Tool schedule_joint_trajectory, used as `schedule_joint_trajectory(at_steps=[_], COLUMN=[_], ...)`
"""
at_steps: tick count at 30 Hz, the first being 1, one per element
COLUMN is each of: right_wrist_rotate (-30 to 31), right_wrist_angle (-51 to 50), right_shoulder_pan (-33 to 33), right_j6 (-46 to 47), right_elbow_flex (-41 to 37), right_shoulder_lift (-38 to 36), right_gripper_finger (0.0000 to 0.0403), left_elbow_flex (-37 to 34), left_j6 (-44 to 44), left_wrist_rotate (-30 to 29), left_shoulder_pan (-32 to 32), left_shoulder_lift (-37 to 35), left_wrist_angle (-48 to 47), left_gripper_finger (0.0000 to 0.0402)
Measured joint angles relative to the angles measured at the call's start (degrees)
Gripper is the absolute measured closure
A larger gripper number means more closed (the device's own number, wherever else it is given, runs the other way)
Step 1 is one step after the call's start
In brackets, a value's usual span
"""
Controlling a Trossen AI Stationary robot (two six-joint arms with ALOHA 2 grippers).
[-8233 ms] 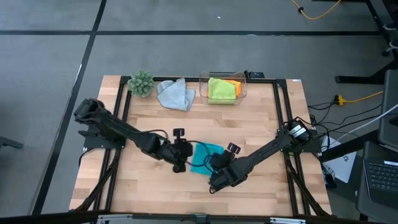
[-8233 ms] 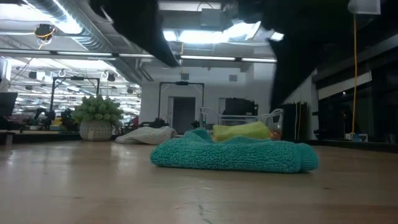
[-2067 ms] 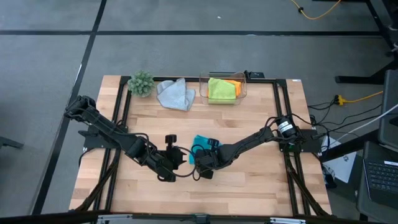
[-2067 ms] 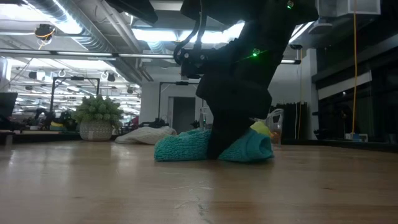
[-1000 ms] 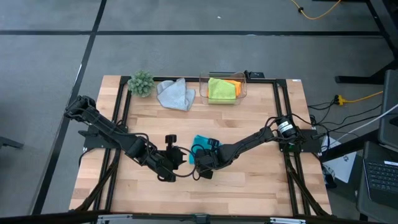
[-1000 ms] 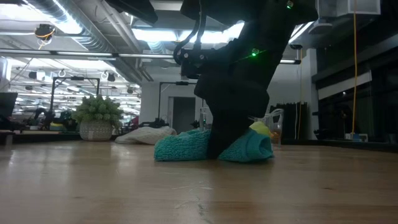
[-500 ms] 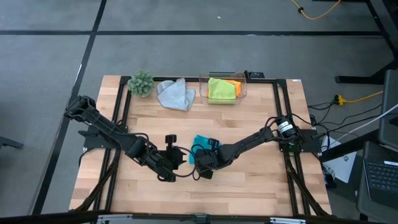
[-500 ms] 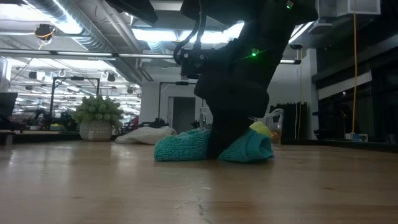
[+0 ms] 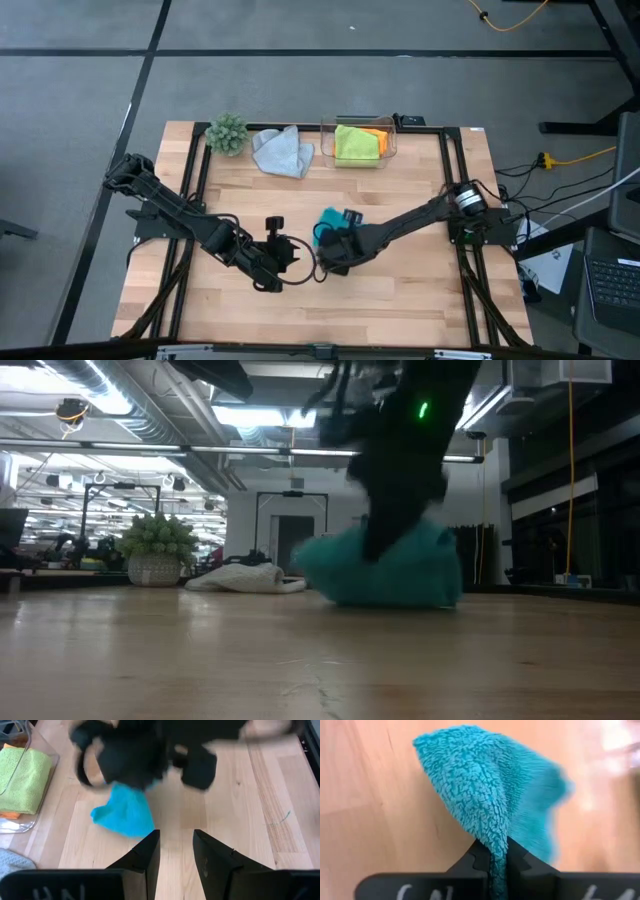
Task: Fold microfiber towels
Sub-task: Put the blue microfiber cloth into the transparent bin
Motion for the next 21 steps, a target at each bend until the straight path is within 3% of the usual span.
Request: schedule_joint_trajectory(at_steps=[9,14,21], right_wrist_rotate=[8.4,13.9,19.3], right_wrist_angle=[-16.6,-20.0,-19.9], right_shoulder_pan=[1.6,1.7,-2.1], right_j6=[6.5,7.0,-5.4], right_elbow_flex=[0.2,0.1,0.1], right_shoulder_lift=[-8.7,-14.2,-20.3], right_gripper_finger=[0.0387,0.0384,0.0389], left_elbow_flex=[0.0,0.0,0.0], left_j6=[0.0,0.0,0.0], left_wrist_rotate=[0.0,0.0,0.0], left_shoulder_pan=[0.0,0.0,0.0], left_shoulder_lift=[0.0,0.0,0.0], left_wrist_angle=[-0.2,-0.2,-0.2], left_gripper_finger=[0.0292,0.0292,0.0292])
